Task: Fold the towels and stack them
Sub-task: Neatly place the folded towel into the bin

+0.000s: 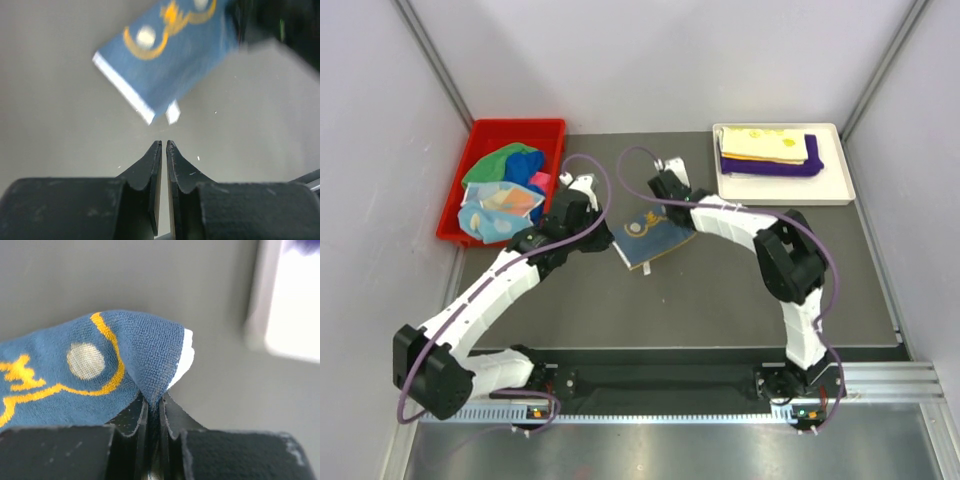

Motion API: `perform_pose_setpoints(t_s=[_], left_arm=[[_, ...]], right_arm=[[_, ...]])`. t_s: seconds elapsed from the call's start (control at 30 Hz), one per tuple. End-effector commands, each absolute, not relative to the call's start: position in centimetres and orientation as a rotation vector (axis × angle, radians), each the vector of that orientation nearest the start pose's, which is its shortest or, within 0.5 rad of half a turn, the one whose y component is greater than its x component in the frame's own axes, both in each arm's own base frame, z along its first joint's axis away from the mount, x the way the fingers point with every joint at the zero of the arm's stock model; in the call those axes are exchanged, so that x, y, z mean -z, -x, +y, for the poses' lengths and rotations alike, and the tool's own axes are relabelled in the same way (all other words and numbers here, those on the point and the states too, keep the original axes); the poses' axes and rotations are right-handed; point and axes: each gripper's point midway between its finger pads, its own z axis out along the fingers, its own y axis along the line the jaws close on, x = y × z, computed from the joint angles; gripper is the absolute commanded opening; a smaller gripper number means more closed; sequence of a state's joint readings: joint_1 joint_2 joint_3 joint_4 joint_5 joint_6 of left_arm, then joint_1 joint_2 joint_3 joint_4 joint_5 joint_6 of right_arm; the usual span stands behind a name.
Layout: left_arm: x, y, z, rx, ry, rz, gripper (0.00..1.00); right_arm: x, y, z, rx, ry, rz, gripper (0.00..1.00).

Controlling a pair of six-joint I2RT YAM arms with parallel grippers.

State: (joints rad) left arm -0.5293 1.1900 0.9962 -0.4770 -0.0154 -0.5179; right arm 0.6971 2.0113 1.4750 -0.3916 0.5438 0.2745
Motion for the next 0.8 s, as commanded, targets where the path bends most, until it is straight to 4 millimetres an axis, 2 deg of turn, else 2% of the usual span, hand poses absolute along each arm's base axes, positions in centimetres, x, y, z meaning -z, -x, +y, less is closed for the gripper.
perform_pose_setpoints(t_s=[0.0, 0.03, 0.07, 0.1, 0.13, 0.17, 0.2, 0.23, 0.27, 0.3, 0.33, 0.37, 0.4, 0.47, 0.5, 0.57, 0.77], left_arm=[[-21.2, -28.6, -18.8, 0.537, -0.068, 2.257, 0.14], [-21.3, -28.6, -18.7, 0.530, -0.070, 2.251, 0.14], [-21.4, -28.6, -18.5, 0.520, -0.069, 2.249, 0.13], [-21.5, -28.6, -18.5, 0.519, -0.074, 2.245, 0.13], [-21.4, -28.5, -18.7, 0.532, -0.088, 2.249, 0.13], [-21.2, -28.6, -18.7, 0.526, -0.095, 2.254, 0.13], [-21.4, -28.7, -18.7, 0.518, -0.104, 2.252, 0.13], [-21.1, -28.5, -18.5, 0.506, -0.106, 2.267, 0.13], [-21.2, -28.6, -18.6, 0.511, -0.113, 2.268, 0.13], [-21.2, -28.6, -18.7, 0.512, -0.122, 2.265, 0.13], [-21.4, -28.7, -18.7, 0.513, -0.123, 2.260, 0.14], [-21.4, -28.5, -19.3, 0.543, -0.143, 2.268, 0.13], [-21.7, -28.6, -19.4, 0.549, -0.150, 2.261, 0.13], [-22.0, -28.7, -19.6, 0.560, -0.157, 2.257, 0.14], [-22.2, -28.7, -19.7, 0.564, -0.160, 2.253, 0.14], [-22.5, -28.9, -19.9, 0.575, -0.165, 2.241, 0.13], [-22.7, -29.3, -20.2, 0.578, -0.176, 2.233, 0.13]], right_arm=[[-11.9, -48.0, 20.7, 0.492, 0.344, 2.194, 0.00], [-12.4, -49.1, 20.3, 0.523, 0.344, 2.177, 0.00], [-11.5, -50.1, 19.9, 0.571, 0.379, 2.179, 0.00], [-13.4, -52.0, 19.4, 0.596, 0.376, 2.140, 0.00], [-13.8, -52.9, 19.0, 0.624, 0.376, 2.127, 0.00], [-12.9, -53.8, 18.7, 0.654, 0.387, 2.131, 0.00], [-14.7, -55.1, 18.5, 0.672, 0.390, 2.097, 0.00], [-15.3, -55.8, 17.7, 0.708, 0.380, 2.083, 0.00], [-14.9, -56.5, 17.4, 0.737, 0.389, 2.080, 0.00], [-16.7, -57.5, 17.4, 0.749, 0.389, 2.039, 0.00], [-17.5, -58.0, 16.7, 0.779, 0.376, 2.021, 0.00], [-17.4, -58.6, 16.5, 0.804, 0.380, 2.012, 0.00], [-19.3, -59.4, 16.4, 0.823, 0.381, 1.967, 0.00], [-20.1, -60.1, 15.7, 0.873, 0.379, 1.937, 0.00], [-21.4, -60.6, 15.5, 0.897, 0.382, 1.904, 0.00], [-22.7, -61.0, 15.2, 0.924, 0.362, 1.863, 0.00], [-25.3, -61.1, 14.3, 0.985, 0.366, 1.808, 0.00]])
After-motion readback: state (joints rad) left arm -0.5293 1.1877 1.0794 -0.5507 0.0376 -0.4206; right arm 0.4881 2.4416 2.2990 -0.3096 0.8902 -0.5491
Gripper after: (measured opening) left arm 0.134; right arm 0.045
